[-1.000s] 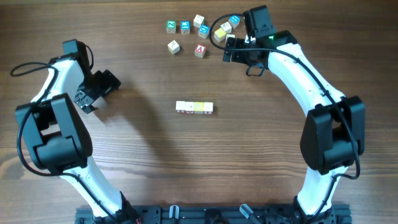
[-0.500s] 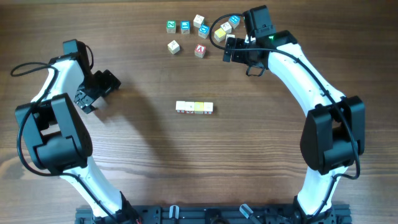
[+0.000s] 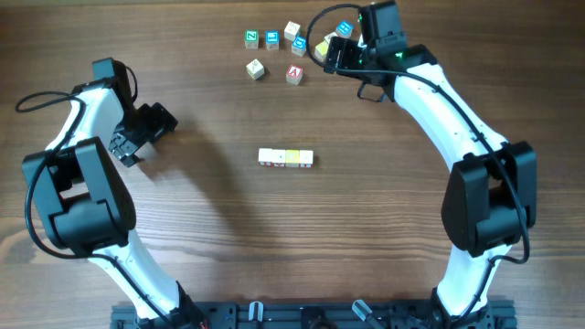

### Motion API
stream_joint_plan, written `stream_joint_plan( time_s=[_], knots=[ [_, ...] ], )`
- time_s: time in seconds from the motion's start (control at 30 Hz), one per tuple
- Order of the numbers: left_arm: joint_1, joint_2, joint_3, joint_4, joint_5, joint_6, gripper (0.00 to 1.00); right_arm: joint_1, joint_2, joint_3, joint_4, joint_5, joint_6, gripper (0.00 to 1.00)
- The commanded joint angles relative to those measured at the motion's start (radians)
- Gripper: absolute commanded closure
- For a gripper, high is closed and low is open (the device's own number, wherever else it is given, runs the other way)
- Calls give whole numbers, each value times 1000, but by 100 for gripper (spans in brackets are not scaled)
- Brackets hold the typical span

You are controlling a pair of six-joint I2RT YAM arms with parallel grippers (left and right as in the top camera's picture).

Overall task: Form a horizontal line
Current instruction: 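Raise the right gripper and move it up to the block cluster, then lower the right gripper onto the red-letter A block and grasp it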

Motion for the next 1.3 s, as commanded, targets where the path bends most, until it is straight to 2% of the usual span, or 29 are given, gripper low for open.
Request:
stream_joint_plan(
  time_s=[0.0, 0.07, 0.17, 0.2, 0.23, 0.27, 0.3, 0.33, 0.4, 0.5, 0.63, 0.73, 0.8, 0.9, 1.07, 1.27],
  knots=[
    [3, 11, -3, 0, 8, 5, 0, 2, -12, 14, 8, 16, 17, 0],
    [4, 11, -3, 0, 8, 5, 0, 2, -13, 14, 41, -52, 60, 0],
    [3, 11, -3, 0, 8, 5, 0, 0, -13, 14, 47, -168, 23, 0],
    [4, 11, -3, 0, 8, 5, 0, 1, -13, 14, 70, -218, -3, 10],
    [3, 11, -3, 0, 8, 4, 0, 1, -13, 17, 98, -249, -14, 48],
    [3, 11, -3, 0, 8, 4, 0, 1, -19, 38, 87, -247, 8, 71],
    [3, 11, -3, 0, 8, 5, 0, 1, -23, 71, 60, -245, 28, 76],
    [3, 11, -3, 0, 8, 5, 0, 1, -23, 153, -3, -243, 48, 78],
    [3, 11, -3, 0, 8, 5, 0, 2, -23, 327, -114, -237, 53, 73],
    [3, 11, -3, 0, 8, 5, 0, 16, -22, 441, -182, -149, 53, 64],
    [4, 11, -3, 0, 8, 5, 0, 92, 4, 440, -185, 32, 53, 51],
    [3, 11, -3, 0, 8, 5, 0, 172, 69, 440, -172, 221, 52, 35],
    [3, 11, -3, 0, 8, 5, 0, 199, 129, 440, -151, 276, 50, 21],
    [3, 11, -3, 0, 8, 5, 0, 202, 222, 440, -128, 286, 64, 11],
    [3, 11, -3, 0, 8, 4, 0, 201, 357, 440, -97, 286, 77, 4],
    [3, 11, -3, 0, 8, 4, 0, 201, 444, 439, -76, 285, 79, 2]
  ],
)
